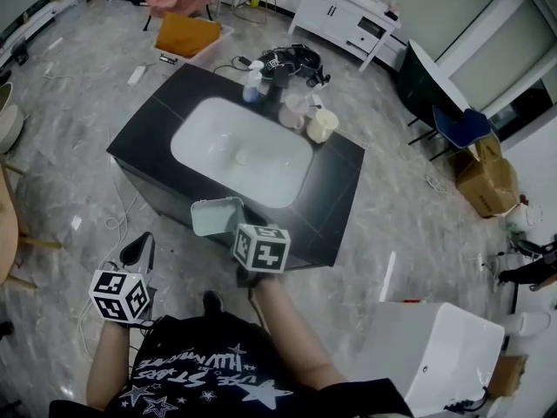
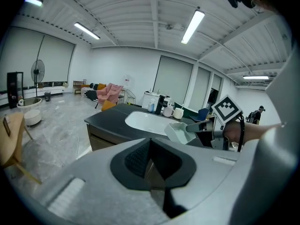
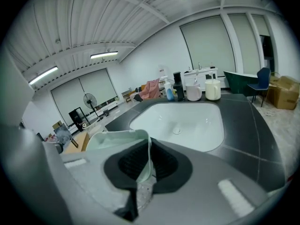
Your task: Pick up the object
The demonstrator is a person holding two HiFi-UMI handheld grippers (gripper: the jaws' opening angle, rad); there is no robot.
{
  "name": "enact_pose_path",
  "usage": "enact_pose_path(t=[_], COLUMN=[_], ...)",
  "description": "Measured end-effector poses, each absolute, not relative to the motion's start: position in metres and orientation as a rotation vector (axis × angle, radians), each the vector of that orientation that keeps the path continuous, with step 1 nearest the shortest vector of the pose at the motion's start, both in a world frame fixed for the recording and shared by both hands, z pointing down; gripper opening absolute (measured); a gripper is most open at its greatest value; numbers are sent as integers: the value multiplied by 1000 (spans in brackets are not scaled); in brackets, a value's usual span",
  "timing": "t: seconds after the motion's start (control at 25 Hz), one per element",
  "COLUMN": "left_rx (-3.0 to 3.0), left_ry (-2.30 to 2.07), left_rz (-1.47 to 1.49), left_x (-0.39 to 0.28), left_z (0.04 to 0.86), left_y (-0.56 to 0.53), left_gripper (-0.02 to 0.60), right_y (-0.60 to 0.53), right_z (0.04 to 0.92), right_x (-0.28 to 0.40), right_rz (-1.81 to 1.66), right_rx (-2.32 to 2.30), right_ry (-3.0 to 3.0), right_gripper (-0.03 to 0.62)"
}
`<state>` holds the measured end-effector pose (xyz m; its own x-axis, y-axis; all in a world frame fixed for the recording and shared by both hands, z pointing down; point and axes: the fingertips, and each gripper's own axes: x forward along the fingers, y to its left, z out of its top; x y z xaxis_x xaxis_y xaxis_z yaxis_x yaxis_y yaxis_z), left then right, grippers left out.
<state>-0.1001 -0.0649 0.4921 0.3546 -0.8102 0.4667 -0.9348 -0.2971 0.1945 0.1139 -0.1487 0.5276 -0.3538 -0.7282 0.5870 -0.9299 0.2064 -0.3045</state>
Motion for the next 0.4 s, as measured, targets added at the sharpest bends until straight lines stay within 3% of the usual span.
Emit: enact_pose_path(t=[0.4], left_rx=[2121], left_ry=[-1542], left_rz=[388], left_x=[-136], left_z=[502], left_y=[37], left_gripper=[9], right_y=[-59], right_z=[526], right_x=[79], right_rz=[871], right_rx=[1507], right_ry=[-2178], right_gripper=[18])
